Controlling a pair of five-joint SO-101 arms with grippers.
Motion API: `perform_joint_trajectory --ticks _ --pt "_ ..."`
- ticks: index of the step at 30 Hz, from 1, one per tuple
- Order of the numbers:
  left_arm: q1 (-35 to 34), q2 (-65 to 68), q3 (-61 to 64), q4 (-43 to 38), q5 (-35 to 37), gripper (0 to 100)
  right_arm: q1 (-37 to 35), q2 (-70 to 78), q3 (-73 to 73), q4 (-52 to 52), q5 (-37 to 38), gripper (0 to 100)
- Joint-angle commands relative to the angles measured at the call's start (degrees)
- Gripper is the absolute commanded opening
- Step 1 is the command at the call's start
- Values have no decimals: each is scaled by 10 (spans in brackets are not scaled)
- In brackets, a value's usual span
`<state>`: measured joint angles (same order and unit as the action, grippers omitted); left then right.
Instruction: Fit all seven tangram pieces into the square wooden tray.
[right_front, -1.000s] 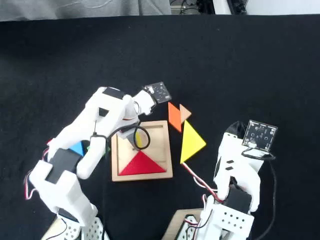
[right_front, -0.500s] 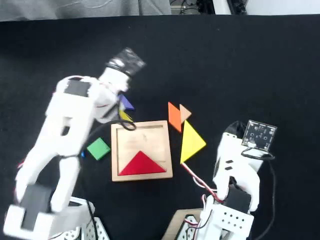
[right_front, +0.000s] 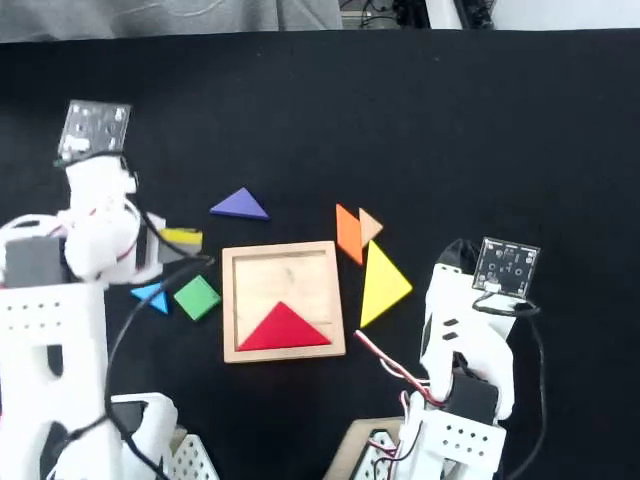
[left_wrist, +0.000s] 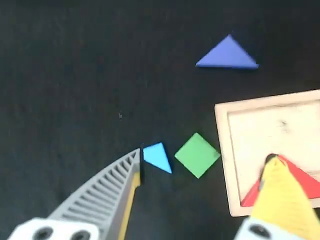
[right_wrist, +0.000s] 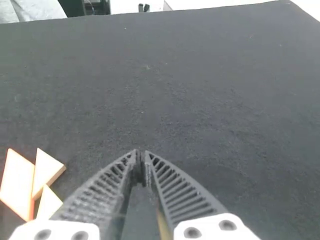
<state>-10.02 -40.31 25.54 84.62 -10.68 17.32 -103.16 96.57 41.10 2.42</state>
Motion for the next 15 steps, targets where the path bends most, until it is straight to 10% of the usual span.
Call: perform_joint_trajectory --ticks 1,15 --pt "-18 -75 137 -54 61 371 -6 -43 0 -4 -2 12" --pt "-43 -254 490 -286 103 371 -41 -44 0 23 8 149"
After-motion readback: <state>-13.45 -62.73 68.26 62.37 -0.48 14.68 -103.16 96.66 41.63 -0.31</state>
